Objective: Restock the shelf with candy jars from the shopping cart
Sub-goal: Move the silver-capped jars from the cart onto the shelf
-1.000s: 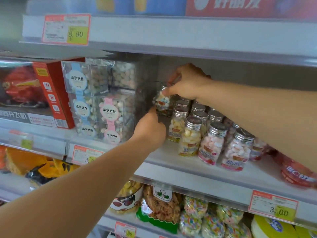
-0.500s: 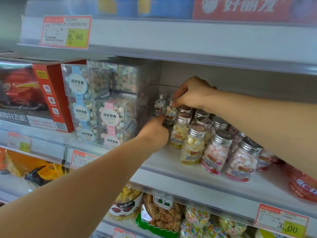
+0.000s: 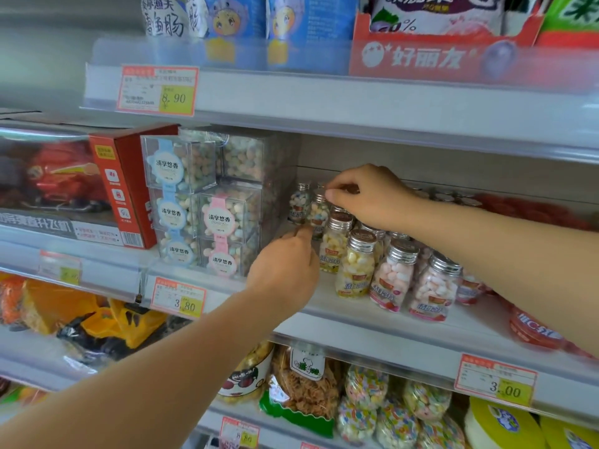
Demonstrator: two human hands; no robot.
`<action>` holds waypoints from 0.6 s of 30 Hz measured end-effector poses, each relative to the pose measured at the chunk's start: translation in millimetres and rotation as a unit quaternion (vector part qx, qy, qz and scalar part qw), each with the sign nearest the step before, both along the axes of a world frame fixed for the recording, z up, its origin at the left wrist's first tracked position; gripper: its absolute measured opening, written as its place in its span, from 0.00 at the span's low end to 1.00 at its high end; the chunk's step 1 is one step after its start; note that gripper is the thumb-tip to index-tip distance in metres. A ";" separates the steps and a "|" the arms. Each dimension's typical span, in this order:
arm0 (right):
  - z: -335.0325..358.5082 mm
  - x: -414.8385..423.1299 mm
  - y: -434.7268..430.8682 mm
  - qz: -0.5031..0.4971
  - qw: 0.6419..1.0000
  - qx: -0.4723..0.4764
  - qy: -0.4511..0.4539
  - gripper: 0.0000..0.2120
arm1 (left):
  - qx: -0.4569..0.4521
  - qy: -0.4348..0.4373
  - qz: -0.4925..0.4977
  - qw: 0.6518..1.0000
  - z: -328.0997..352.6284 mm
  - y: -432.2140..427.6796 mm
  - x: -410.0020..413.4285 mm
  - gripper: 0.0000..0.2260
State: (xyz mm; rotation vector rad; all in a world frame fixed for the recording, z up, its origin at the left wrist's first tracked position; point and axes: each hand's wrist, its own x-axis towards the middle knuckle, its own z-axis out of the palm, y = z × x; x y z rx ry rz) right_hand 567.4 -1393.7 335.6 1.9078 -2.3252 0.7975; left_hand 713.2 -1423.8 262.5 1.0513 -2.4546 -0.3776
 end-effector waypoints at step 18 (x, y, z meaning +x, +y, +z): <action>-172.9 188.1 105.2 0.175 0.977 -0.062 -0.102 0.09 | -0.025 0.109 0.025 0.993 -161.2 86.8 210.8 0.13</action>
